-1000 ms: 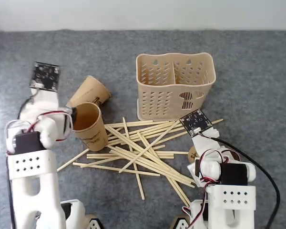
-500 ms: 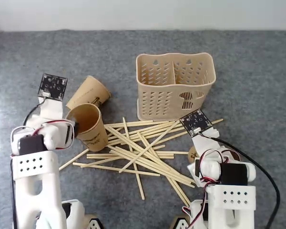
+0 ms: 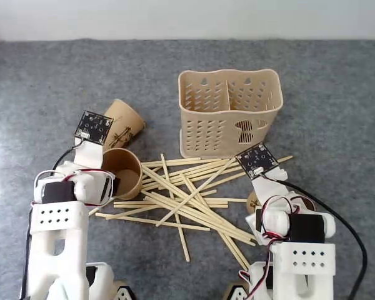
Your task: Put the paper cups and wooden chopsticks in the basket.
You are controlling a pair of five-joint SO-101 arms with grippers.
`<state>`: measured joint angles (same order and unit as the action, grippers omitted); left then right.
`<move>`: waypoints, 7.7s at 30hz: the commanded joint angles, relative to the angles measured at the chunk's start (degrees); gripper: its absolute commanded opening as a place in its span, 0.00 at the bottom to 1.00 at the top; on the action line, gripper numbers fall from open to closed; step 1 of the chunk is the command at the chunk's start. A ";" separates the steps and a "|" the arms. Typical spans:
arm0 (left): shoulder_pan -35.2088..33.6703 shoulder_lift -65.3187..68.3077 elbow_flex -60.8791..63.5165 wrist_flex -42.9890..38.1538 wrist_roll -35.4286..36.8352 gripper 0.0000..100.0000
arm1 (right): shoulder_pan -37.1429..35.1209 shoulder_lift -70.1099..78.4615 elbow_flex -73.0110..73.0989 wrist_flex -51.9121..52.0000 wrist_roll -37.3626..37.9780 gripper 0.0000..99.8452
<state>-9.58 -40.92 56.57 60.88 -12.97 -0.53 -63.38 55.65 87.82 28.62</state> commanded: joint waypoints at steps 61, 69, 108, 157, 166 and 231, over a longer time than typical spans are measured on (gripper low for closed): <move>30.86 -10.81 -8.84 34.20 -17.58 0.01 | 0.75 -0.57 -0.35 0.22 -0.18 0.11; 24.97 -10.81 -9.01 32.79 -16.70 0.18 | 0.75 -0.57 -0.35 0.22 -0.18 0.11; 2.11 -11.34 -25.71 33.49 -11.69 0.27 | 0.66 -1.01 2.90 -2.51 -0.35 0.11; -55.38 -11.16 1.80 5.01 -11.69 0.27 | -21.67 -1.71 -42.46 14.90 7.47 0.01; -55.65 -10.90 3.91 4.92 -11.78 0.27 | -47.87 -5.93 -39.74 14.73 0.35 0.01; -55.21 -10.90 5.85 5.45 -13.01 0.27 | -63.52 23.52 -36.40 13.93 7.21 0.28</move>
<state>-64.62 -51.21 62.81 66.95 -25.71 -64.70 -40.00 25.23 98.81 35.65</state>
